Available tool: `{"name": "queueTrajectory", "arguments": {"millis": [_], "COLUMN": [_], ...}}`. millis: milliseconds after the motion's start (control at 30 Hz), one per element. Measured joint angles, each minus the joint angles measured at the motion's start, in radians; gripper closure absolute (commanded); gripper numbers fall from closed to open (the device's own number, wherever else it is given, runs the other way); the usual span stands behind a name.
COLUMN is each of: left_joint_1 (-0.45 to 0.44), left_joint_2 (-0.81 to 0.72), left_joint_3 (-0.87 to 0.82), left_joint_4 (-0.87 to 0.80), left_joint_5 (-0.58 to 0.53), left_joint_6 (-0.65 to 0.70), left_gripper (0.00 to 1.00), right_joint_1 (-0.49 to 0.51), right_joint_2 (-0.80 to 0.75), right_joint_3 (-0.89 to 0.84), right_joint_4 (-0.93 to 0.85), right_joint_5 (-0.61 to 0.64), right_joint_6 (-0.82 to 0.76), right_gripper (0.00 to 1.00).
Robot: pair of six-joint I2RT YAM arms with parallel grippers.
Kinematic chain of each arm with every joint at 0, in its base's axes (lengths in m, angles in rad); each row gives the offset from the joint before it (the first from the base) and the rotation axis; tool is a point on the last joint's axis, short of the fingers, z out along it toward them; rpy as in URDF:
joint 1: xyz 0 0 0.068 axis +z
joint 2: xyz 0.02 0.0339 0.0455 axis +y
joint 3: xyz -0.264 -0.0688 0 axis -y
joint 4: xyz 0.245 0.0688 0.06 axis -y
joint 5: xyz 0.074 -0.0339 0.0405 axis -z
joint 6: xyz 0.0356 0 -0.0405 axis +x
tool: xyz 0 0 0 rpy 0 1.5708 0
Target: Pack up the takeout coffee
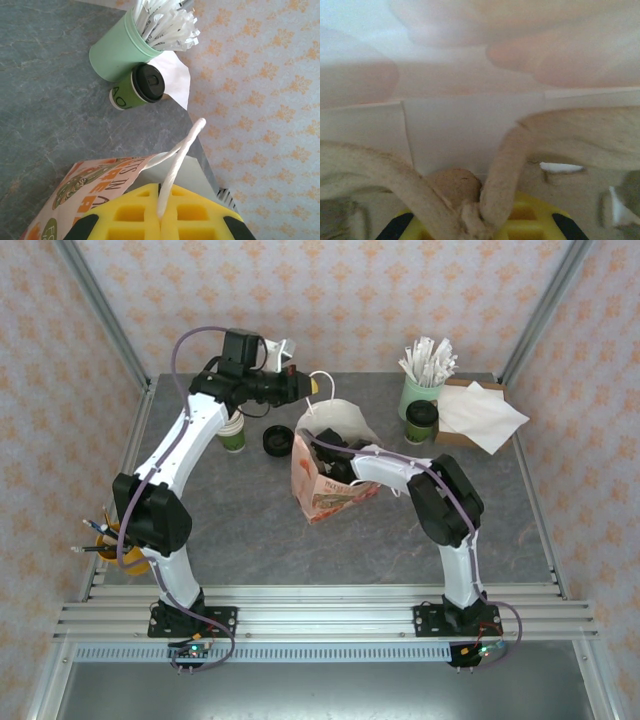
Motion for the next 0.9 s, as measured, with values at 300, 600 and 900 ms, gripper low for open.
{"name": "queueTrajectory", "arguments": {"millis": [300,600,900], "left_joint_1": [0.059,-0.095,-0.070], "left_joint_2": [0.003,-0.019,-0.058], "left_joint_3": [0.026,0.102,-0.005], "left_joint_4": [-0.030,-0.090,-0.070], "left_joint_5": [-0.008,-0.042,-0.095], "left_joint_6": [0.010,0.192,0.255], "left_gripper": [1.00,1.00,1.00], "right_joint_1": [0.000,-0.001,-0.001], "right_joint_2": [-0.016,-0.034,-0.053], "right_joint_3": [-0.017,-0.020,-0.018], "right_joint_4": [0.016,-0.038,-0.037], "right_joint_5": [-0.004,0.023,0.069], "right_joint_6": [0.018,0.054,0.048], "right_gripper": [0.76,0.51,0.32]}}
